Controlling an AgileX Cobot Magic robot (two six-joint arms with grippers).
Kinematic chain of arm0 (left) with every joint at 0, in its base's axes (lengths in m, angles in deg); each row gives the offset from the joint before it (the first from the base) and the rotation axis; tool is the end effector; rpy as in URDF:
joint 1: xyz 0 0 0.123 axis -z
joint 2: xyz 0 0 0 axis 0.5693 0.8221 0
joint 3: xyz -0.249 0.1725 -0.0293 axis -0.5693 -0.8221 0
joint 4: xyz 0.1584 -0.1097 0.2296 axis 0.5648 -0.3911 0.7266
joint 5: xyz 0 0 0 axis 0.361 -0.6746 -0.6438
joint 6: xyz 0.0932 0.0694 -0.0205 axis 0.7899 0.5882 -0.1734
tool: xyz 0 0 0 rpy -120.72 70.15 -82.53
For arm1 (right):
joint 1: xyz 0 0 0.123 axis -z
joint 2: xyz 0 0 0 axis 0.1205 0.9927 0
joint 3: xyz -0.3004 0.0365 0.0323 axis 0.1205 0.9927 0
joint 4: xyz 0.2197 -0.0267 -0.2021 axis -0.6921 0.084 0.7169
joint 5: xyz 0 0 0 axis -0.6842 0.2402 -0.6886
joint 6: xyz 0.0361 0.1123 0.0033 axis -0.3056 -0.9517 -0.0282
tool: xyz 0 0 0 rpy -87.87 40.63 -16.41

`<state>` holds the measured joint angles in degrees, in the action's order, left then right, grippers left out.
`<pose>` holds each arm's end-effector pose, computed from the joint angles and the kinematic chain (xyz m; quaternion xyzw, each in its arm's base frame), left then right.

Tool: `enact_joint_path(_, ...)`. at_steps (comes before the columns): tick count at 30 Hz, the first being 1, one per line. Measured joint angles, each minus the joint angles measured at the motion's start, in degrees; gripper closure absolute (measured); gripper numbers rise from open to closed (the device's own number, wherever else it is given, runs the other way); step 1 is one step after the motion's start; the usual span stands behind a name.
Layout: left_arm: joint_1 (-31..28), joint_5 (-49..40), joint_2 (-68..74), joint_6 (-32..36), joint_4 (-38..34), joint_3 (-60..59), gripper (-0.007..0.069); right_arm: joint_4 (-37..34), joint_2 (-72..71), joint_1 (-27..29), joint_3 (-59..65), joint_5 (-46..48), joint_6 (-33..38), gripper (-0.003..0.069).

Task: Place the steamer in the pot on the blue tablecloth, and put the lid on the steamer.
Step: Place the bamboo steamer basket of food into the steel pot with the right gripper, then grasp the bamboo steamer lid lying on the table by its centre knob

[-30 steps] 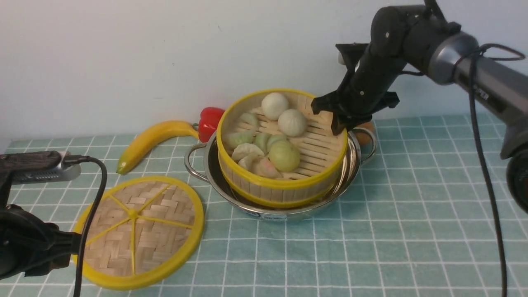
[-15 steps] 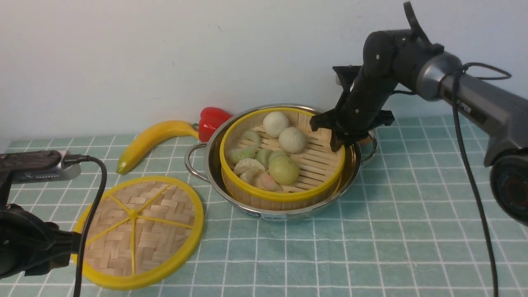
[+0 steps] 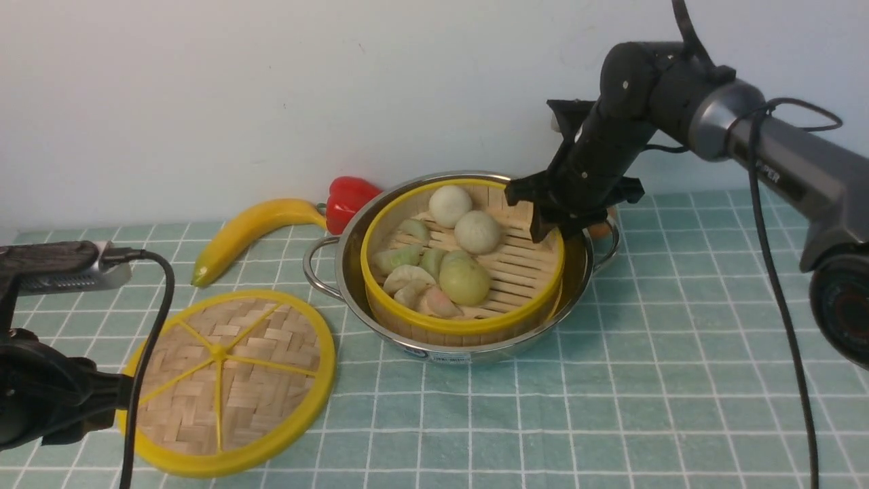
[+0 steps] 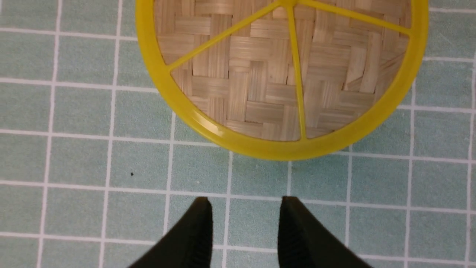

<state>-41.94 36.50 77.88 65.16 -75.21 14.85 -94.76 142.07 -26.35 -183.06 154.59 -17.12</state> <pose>0.2493 0.0229 0.2391 -0.0251 0.9746 -0.0155 0.2219 0.5451 0.2204 0.1649 -0.0451 0.9845 0.1454 0.0874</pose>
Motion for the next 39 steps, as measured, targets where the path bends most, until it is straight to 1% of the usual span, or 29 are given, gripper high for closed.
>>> enact_joint_path(1, 0.0, 0.0, 0.0, 0.0, 0.0, 0.0, 0.0382, -0.1, -0.1, 0.0, 0.0, 0.0, 0.0, 0.0365)
enact_joint_path(4, 0.0, 3.1, 0.3, 0.0, 0.0, 0.0, 0.0382, -0.4, -1.2, 0.0, 0.0, 0.0, 0.0, 0.0296)
enact_joint_path(7, 0.0, 5.4, 1.6, 0.0, -0.1, 0.1, 0.0382, 0.2, -2.8, 0.0, 0.0, -0.1, 0.0, 0.0276)
enact_joint_path(11, 0.0, 9.5, 6.2, 0.1, -2.3, 0.1, 0.0382, 2.1, -7.3, 0.3, 0.0, -0.2, 0.0, 0.0265)
enact_joint_path(13, 0.0, 11.4, 9.8, 1.6, -4.4, 0.3, 0.0382, 2.8, -10.1, 0.7, 0.0, -0.2, 0.0, 0.0264)
enact_joint_path(14, 0.0, 11.9, 13.3, 3.7, -6.9, 2.0, 0.0382, 3.5, -13.6, 1.2, 0.0, -0.2, 0.1, 0.0264)
enact_joint_path(15, 0.0, 11.9, 13.7, 4.0, -7.5, 2.3, 0.0382, 3.5, -14.5, 1.3, 0.0, -0.2, 0.3, 0.0264)
enact_joint_path(18, 0.0, 12.0, 18.0, 7.7, -11.4, 6.3, 0.0382, 3.7, -20.1, 1.6, 0.0, -0.3, 1.2, 0.0263)
enact_joint_path(19, 0.0, 11.3, 20.6, 9.6, -13.8, 9.5, 0.0382, 3.7, -24.3, 1.6, 0.0, -0.4, 2.0, 0.0262)
enact_joint_path(20, 0.0, 11.0, 21.2, 10.1, -14.0, 10.3, 0.0382, 3.6, -24.8, 1.6, 0.0, -0.5, 2.1, 0.0262)
enact_joint_path(21, 0.0, 10.0, 23.5, 11.4, -15.3, 13.2, 0.0382, 3.4, -29.2, 1.6, 0.3, -0.5, 2.5, 0.0263)
enact_joint_path(23, 0.0, 7.7, 27.0, 12.1, -15.9, 17.3, 0.0382, 2.7, -35.3, 1.6, 1.5, -0.8, 3.2, 0.0261)
enact_joint_path(25, 0.0, 6.6, 28.9, 12.1, -15.9, 18.9, 0.0382, 2.3, -40.0, 1.6, 2.8, -0.8, 3.8, 0.0261)
enact_joint_path(26, 0.0, 4.5, 31.7, 12.0, -15.6, 21.1, 0.0382, 1.9, -45.6, 1.6, 5.1, -0.8, 4.1, 0.0261)
enact_joint_path(31, 0.0, 2.1, 37.2, 11.3, -14.1, 23.2, 0.0382, 1.6, -63.3, 1.6, 14.8, -0.7, 5.6, 0.026)
enact_joint_path(32, 0.0, 2.0, 37.4, 11.3, -14.1, 23.3, 0.0382, 1.6, -64.0, 1.6, 15.3, -0.7, 5.6, 0.026)
enact_joint_path(36, 0.0, 2.0, 40.2, 10.9, -13.5, 23.4, 0.0382, 2.2, -77.9, 1.6, 25.2, -0.6, 6.2, 0.026)
enact_joint_path(38, 0.0, 2.2, 40.5, 10.9, -13.5, 23.4, 0.0382, 2.4, -80.3, 1.6, 26.7, -0.6, 6.3, 0.026)
enact_joint_path(39, 0.1, 2.3, 40.8, 10.9, -13.5, 23.5, 0.0382, 2.7, -83.7, 1.6, 28.4, -0.5, 6.3, 0.026)
